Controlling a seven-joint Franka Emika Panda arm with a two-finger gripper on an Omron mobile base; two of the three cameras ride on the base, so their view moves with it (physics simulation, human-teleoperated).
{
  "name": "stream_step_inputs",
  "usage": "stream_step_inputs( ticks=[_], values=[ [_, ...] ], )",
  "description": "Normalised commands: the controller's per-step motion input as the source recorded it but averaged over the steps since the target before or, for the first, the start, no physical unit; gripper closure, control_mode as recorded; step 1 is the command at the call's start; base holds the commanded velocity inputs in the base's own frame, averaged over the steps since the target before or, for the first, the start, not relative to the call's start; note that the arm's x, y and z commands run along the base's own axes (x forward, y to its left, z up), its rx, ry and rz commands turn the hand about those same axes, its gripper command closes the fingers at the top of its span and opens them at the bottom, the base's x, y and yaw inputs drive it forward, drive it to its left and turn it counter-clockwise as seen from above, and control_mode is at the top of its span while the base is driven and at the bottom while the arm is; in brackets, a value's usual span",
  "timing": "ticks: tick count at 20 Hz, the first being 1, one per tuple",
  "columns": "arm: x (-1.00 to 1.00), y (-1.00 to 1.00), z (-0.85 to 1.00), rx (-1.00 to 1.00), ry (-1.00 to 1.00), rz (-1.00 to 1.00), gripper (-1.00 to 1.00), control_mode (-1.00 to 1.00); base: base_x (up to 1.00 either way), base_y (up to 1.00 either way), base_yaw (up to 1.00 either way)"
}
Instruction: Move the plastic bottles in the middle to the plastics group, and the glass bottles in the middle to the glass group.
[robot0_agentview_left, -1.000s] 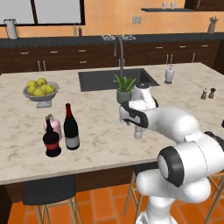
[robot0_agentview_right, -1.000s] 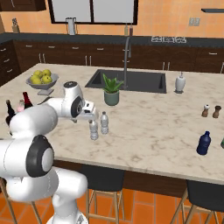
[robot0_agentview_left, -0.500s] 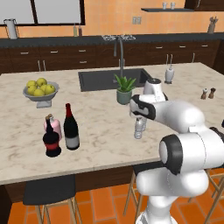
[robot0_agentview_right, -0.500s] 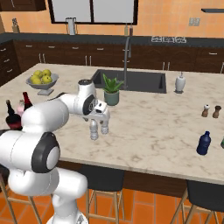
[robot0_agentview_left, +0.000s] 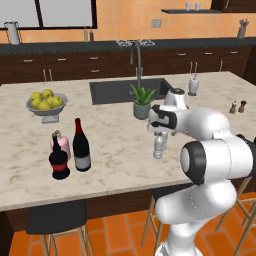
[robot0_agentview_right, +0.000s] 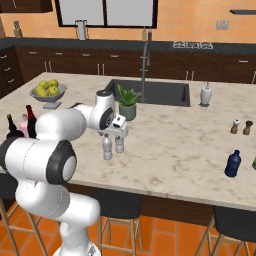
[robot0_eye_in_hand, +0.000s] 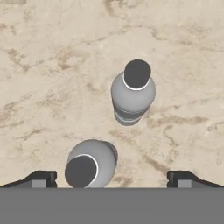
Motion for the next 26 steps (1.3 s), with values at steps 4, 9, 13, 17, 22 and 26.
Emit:
stream_step_inputs(
  ticks=[4, 9, 13, 17, 22, 26],
  values=[
    [0.02, 0.06, -0.23, 0.0, 0.0, 0.0, -1.0, -1.0, 0.0, 0.0, 0.0],
    [-0.04, 0.06, -0.01, 0.0, 0.0, 0.0, -1.0, -1.0, 0.0, 0.0, 0.0],
    [-0.13, 0.14, 0.0, 0.0, 0.0, 0.01, -1.0, -1.0, 0.0, 0.0, 0.0],
    [-0.13, 0.05, 0.0, 0.0, 0.0, 0.0, -1.0, -1.0, 0.0, 0.0, 0.0],
    [0.05, 0.0, -0.24, 0.0, 0.0, 0.0, -1.0, -1.0, 0.0, 0.0, 0.0],
    [0.11, 0.0, 0.0, 0.0, -0.01, 0.0, -1.0, -1.0, 0.0, 0.0, 0.0]
  ],
)
